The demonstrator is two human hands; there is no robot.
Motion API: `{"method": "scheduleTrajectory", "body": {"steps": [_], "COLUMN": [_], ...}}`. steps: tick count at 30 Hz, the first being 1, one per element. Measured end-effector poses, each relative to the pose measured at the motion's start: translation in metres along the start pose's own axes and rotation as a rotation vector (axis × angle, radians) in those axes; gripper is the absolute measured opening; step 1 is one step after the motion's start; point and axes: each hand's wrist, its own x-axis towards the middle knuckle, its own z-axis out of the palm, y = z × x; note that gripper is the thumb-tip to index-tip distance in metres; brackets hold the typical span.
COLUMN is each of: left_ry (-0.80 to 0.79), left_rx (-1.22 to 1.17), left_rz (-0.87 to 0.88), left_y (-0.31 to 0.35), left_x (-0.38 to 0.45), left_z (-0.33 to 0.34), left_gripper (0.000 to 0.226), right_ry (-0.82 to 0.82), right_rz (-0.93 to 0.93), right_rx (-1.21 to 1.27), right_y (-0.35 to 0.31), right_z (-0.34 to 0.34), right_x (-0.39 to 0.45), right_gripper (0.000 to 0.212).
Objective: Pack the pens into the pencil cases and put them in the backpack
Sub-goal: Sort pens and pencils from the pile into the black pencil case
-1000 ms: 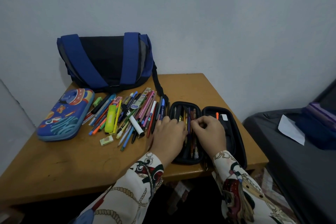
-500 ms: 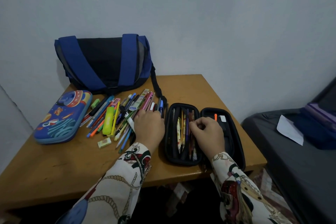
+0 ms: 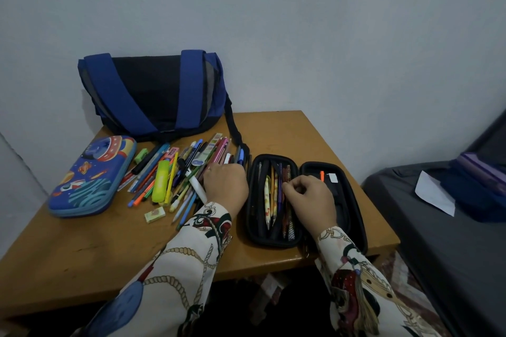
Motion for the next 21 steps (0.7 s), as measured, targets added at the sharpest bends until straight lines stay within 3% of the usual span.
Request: {"method": "scheduleTrajectory", "body": {"steps": [6,13,17,21], "left_ry": [-0.073,-0.104,-0.111,-0.105], "left_rx": [0.003,-0.174,-0.408,-0.874], "left_rz": [0.013,-0.085,-0.182,-0.284], "left_y": [0.005,-0.004,-0.009,-0.006], "left_x": [0.003,0.01,0.016,0.024], "left_z": [-0.009,-0.01,-0.018,-0.02], "left_gripper": [0.018,0.019,0.03,0.032], "right_ry": [-0.225,-0.021,0.039,0.033], "right_rz": [0.103,0.137,0.196,0.219], "right_rx": [0.087,0.114,0.217,0.238], "right_y": [-0.003,0.032,0.038,0.035], "right_z": [-0.027,-0.066,-0.064,-0.058], "right_x": [0.007,0.014,0.017,0.017], "right_gripper": [0.029,0.021,0.021,0.022]}}
